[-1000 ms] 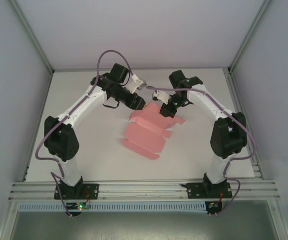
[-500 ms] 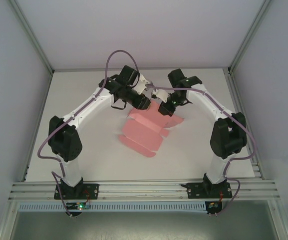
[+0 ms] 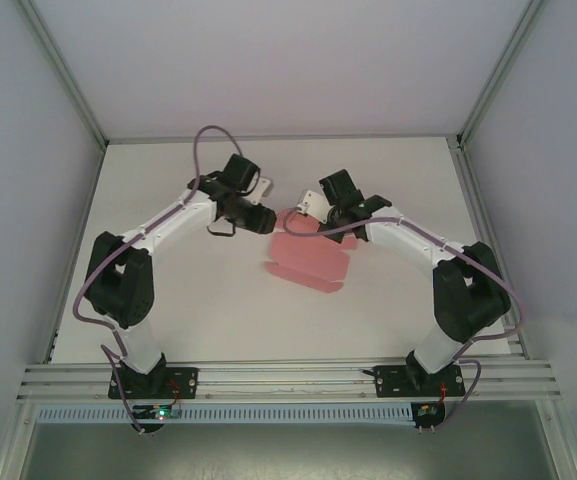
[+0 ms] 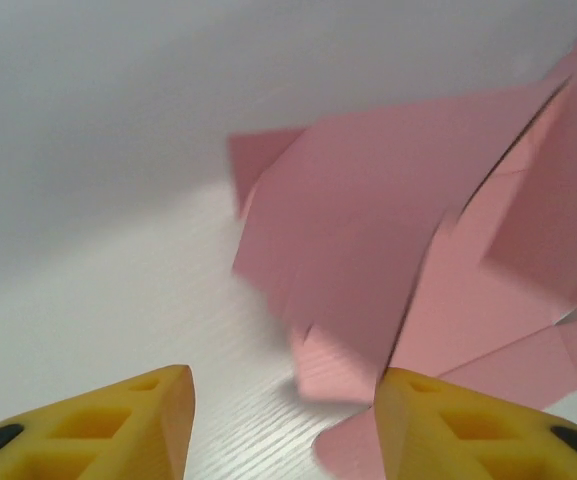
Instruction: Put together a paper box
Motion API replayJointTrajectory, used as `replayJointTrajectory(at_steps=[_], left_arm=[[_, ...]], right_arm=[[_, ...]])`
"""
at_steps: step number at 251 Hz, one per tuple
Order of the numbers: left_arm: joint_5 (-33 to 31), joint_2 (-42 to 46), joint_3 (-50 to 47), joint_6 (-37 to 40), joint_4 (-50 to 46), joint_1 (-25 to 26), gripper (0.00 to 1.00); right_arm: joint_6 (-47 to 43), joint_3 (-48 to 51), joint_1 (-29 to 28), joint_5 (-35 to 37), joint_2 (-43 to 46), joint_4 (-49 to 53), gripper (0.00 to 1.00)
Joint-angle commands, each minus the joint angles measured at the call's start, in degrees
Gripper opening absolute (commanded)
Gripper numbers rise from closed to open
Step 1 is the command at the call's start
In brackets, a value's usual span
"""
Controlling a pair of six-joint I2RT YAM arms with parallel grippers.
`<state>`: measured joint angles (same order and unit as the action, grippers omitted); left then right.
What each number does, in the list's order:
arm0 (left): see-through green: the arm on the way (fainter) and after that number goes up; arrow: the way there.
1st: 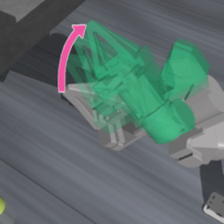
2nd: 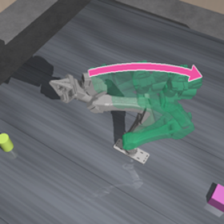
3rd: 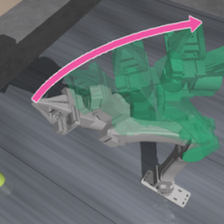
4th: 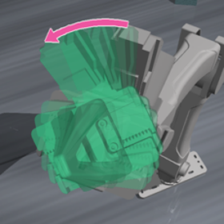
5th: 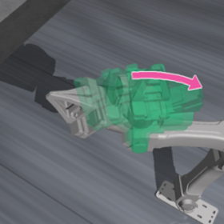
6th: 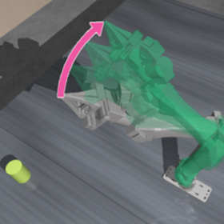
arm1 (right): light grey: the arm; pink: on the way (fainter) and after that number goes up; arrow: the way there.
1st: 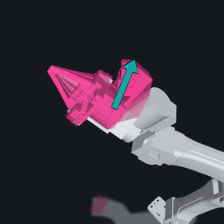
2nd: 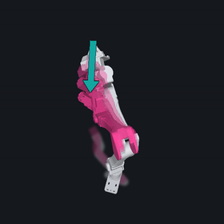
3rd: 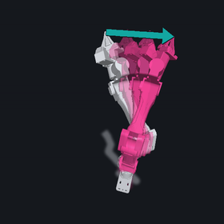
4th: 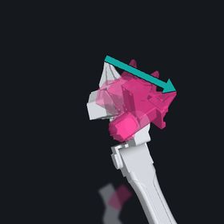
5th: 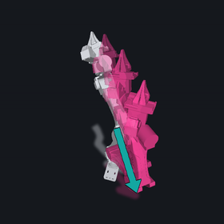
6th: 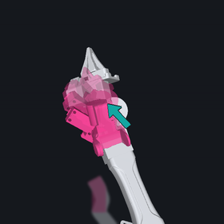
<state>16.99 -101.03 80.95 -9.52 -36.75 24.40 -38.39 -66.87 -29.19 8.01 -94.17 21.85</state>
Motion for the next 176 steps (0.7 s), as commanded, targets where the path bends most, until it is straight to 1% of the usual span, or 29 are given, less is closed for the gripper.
replayJointTrajectory(at_steps=[1, 13, 21, 28, 49, 75, 93, 102, 127, 146, 164, 176], left_arm=[[6.2, 4.9, -3.4, -6.7, 7.4, -4.3, 0.66], [6.8, 5.3, -4.4, -7.1, 7.8, -6.0, 0.67], [7.9, 5.2, -4.9, -7.6, 8.3, -7.2, 0.7], [9.4, 5.2, -5.2, -8.1, 9.0, -8.4, 0.72], [14.9, 5.5, -6.6, -10.2, 13.4, -12.4, 0.72], [23.8, 6.9, -8.5, -10.7, 22.2, -15.6, 0.72], [30.8, 8.3, -9.1, -8.3, 27.5, -15.8, 0.72], [32.8, 8.7, -9.3, -8.6, 29.8, -15.8, 0.72], [36.9, 8.3, -7.9, -8.8, 31.7, -15.8, 0.72], [40.4, 6.6, -5.8, -8.2, 30.8, -15.1, 0.7], [41.6, 4.5, -2.8, -5.9, 26.5, -14.0, 0.62], [41.5, 3.5, -1.2, -3.9, 22.9, -13.2, 0.54]], right_arm=[[-1.9, 2.9, 0.2, 7.9, 2.0, -10.3, 0.0], [-0.7, 1.9, 1.2, 3.0, 3.2, -8.2, 0.0], [-0.3, 0.7, 2.3, -2.3, 4.0, -5.5, 0.0], [0.2, -0.6, 3.3, -6.9, 4.4, -2.8, 0.0], [0.3, -4.8, 6.2, -17.5, 5.4, 4.6, 0.0], [-1.3, -10.1, 9.1, -26.7, 5.0, 13.8, 0.0], [-2.9, -13.4, 10.7, -32.6, 4.3, 19.3, 0.0], [-2.9, -14.7, 11.7, -35.4, 4.0, 20.8, 0.0], [-2.8, -17.2, 12.9, -40.9, 3.4, 23.1, 0.0], [-3.0, -18.1, 12.9, -43.0, 3.3, 23.7, 0.0], [-2.6, -18.5, 12.9, -44.0, 3.3, 23.2, 0.0], [-1.6, -18.3, 12.9, -43.8, 3.4, 22.0, 0.0]])
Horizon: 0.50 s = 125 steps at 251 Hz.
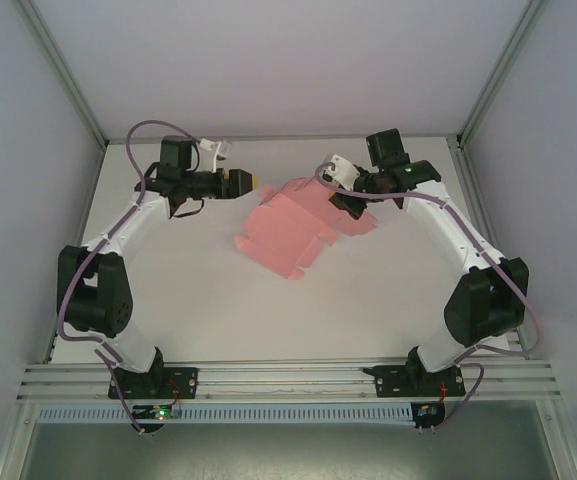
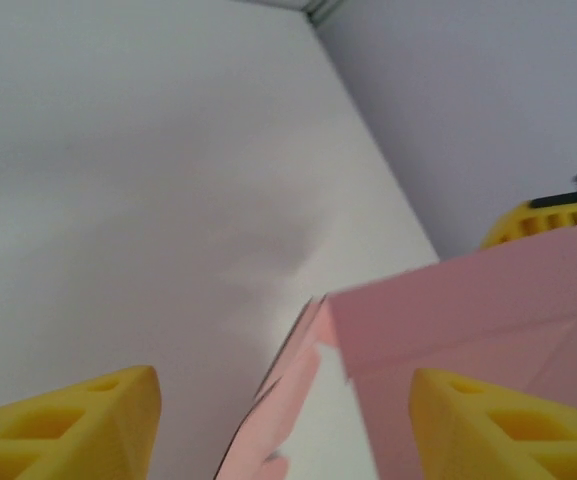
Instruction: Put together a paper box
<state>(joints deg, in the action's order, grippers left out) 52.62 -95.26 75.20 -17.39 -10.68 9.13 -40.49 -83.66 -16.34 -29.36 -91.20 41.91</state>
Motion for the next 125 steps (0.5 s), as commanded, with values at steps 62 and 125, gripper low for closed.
replayJointTrajectory(at_steps=[62, 125], left_arm=[[1.3, -0.1, 1.8, 8.7, -7.5, 2.7, 0.51], [3.8, -0.5, 0.5, 7.4, -6.1, 2.7, 0.28]], right_arm=[[2.2, -1.4, 1.5, -10.2, 1.4, 1.4, 0.0], [2.8, -1.5, 2.5, -12.0, 1.2, 2.4, 0.0]])
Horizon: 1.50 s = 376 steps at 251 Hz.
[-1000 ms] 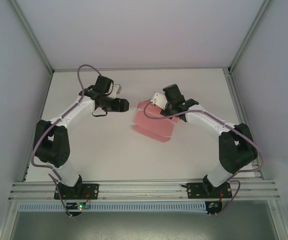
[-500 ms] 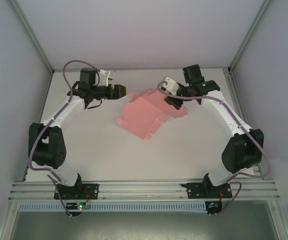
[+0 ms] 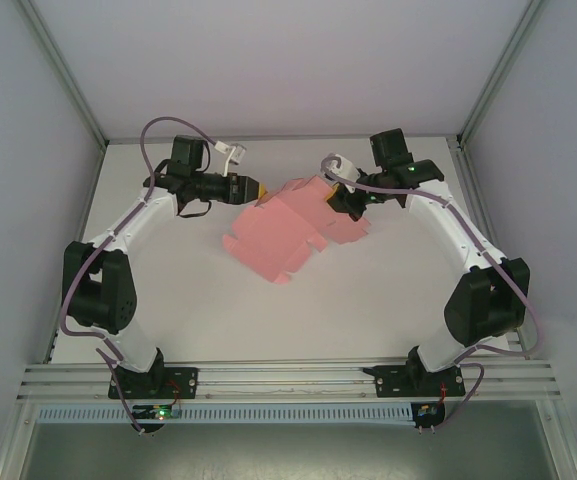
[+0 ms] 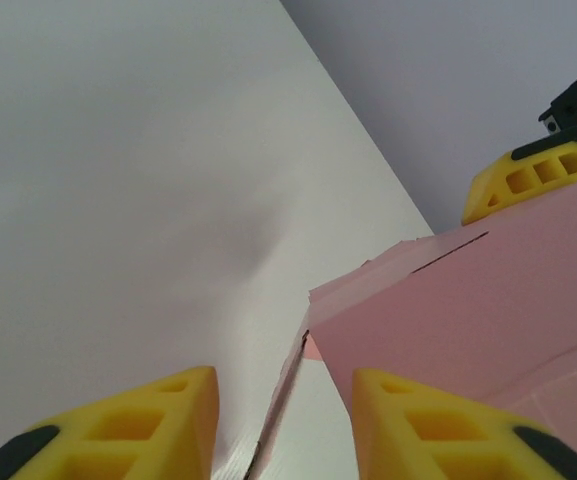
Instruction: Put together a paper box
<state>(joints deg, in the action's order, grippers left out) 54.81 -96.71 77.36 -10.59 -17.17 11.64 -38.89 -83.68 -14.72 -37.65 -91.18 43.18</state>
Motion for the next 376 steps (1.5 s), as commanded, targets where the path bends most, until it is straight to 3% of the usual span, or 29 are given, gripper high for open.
replayJointTrajectory(at_steps=[1, 35, 53, 98, 131, 150, 170, 189, 216, 274, 320, 351, 376], left_arm=[[1.6, 1.1, -1.7, 0.6, 0.5, 0.2, 0.28], [-0.6, 3.0, -3.6, 3.1, 0.6, 0.6, 0.0], [-2.4, 4.3, -5.3, 5.0, 1.1, 1.5, 0.0], [-8.2, 11.3, -12.1, 9.3, 6.3, 5.8, 0.0], [-10.8, 17.6, -18.0, 10.5, 11.5, 8.0, 0.0], [-15.7, 20.1, -18.6, 14.0, 9.6, 10.6, 0.0], [-27.7, 21.7, -18.0, 19.0, 6.0, 15.1, 0.0], [-35.4, 22.3, -17.9, 21.6, 6.1, 18.9, 0.0], [-48.3, 21.6, -17.7, 26.4, 6.7, 24.6, 0.0], [-63.4, 14.2, -17.8, 34.7, 11.7, 32.8, 0.0], [-66.7, 7.6, -17.0, 28.7, 13.7, 33.5, 0.0], [-66.4, 4.7, -21.0, 21.5, 21.7, 32.8, 0.0], [-66.5, 1.6, -20.5, 17.6, 21.6, 32.6, 0.0]], right_arm=[[1.3, -1.5, 1.0, -3.8, 1.1, 1.1, 0.0], [8.4, -2.9, 3.3, -10.5, -0.4, 0.0, 0.0], [13.2, -4.4, 4.1, -14.7, -2.1, 0.0, 0.0], [27.2, -8.0, 4.9, -17.0, -6.5, 0.8, 0.0], [32.0, -9.5, 6.1, -23.6, -9.9, 3.6, 0.0], [32.1, -11.2, 5.9, -21.1, -10.9, 6.9, 0.0], [32.3, -12.5, 5.8, -20.6, -11.5, 9.4, 0.0], [32.8, -13.2, 5.0, -18.9, -11.3, 10.1, 0.0], [32.4, -14.4, 2.7, -11.6, -10.7, 11.0, 0.0], [33.3, -16.0, -4.2, 1.8, -8.7, 9.0, 0.0], [28.6, -12.1, -8.2, 13.2, -5.6, 2.2, 0.0], [25.3, -8.8, -10.0, 19.8, -4.4, -2.1, 0.0], [22.1, -7.1, -10.9, 20.7, -4.4, -3.8, 0.0]])
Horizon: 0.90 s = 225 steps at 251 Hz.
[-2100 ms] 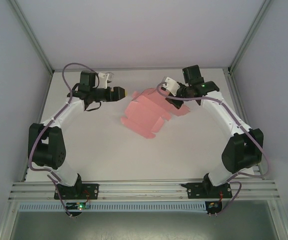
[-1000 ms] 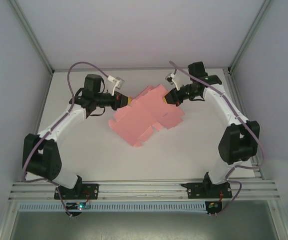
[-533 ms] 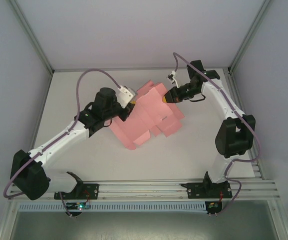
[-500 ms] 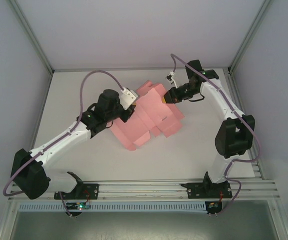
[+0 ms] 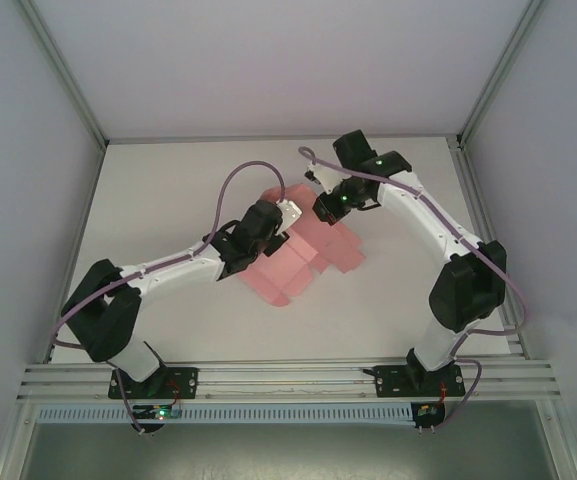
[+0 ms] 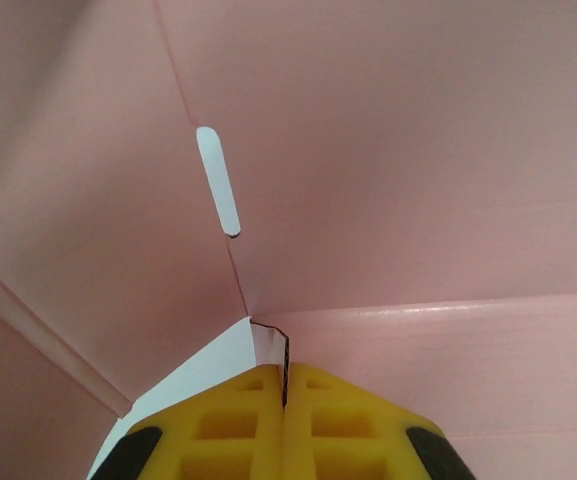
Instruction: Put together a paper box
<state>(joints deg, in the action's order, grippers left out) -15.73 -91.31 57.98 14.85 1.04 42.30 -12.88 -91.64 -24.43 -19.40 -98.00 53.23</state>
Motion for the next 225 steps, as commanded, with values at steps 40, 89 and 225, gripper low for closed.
replayJointTrajectory(at_steps=[40, 89, 225], left_arm=[[6.6, -3.6, -1.3, -15.9, 4.6, -0.3, 0.33], [14.1, 6.3, -5.8, -21.5, 2.1, -5.0, 0.73], [13.4, 19.3, -6.7, -41.8, -10.1, -21.3, 1.0]], right_arm=[[-10.3, 2.3, -1.7, 2.8, 1.6, -12.4, 0.0], [-20.6, 7.6, -2.5, 12.1, 0.5, -15.4, 0.0], [-36.7, 18.2, -8.1, 36.0, -4.2, -37.5, 0.0]])
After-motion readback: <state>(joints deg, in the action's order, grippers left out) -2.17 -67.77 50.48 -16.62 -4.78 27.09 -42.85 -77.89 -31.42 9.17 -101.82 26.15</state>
